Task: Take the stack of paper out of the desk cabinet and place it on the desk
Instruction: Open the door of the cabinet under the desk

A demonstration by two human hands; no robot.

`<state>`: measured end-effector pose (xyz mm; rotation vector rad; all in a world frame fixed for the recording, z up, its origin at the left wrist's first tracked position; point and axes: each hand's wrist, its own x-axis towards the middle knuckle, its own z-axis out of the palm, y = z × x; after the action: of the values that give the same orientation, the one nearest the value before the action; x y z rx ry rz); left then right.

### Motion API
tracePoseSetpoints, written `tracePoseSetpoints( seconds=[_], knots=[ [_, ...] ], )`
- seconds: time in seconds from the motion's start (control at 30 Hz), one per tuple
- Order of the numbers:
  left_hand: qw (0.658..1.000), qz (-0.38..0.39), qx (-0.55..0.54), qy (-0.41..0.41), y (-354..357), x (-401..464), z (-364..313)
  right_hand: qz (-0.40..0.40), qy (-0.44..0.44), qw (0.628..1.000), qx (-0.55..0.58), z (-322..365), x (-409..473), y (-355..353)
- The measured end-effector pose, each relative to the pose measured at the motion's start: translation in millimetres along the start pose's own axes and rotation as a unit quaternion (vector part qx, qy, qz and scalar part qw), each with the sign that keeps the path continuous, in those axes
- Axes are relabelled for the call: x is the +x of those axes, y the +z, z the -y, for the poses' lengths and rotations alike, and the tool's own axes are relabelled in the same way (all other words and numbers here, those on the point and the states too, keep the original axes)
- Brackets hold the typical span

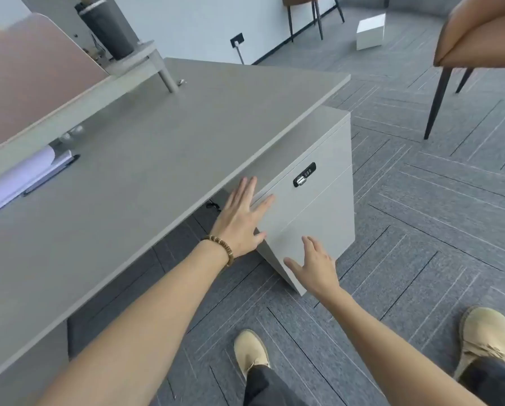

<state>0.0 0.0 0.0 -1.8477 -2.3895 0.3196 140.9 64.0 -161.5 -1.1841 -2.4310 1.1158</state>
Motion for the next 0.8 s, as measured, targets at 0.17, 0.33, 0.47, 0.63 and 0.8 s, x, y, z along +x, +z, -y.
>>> tracePoseSetpoints(
  seconds=[0.17, 0.33, 0.47, 0.63, 0.8],
  knots=[
    [0.996, 0.017, 0.083, 0.007, 14.8, 30.5, 13.3, 0.01, 0.024, 0.995, 0.091, -10.0, 23.3, 38.3],
    [0.999, -0.003, 0.048, 0.022, 23.5, 41.7, 19.4, -0.017, 0.042, 0.987, 0.154, -10.0, 48.1, 62.1],
    [0.998, -0.016, 0.045, 0.026, 27.6, 42.5, 23.9, -0.053, 0.045, 0.981, 0.179, -8.0, 59.6, 80.4],
    [0.998, -0.012, 0.053, 0.029, 26.4, 42.1, 22.8, -0.102, 0.007, 0.979, 0.173, -0.3, 72.1, 82.7],
    [0.999, -0.014, 0.045, 0.015, 26.0, 41.4, 20.6, -0.13, 0.008, 0.982, 0.14, 8.2, 76.0, 82.3]
  ],
)
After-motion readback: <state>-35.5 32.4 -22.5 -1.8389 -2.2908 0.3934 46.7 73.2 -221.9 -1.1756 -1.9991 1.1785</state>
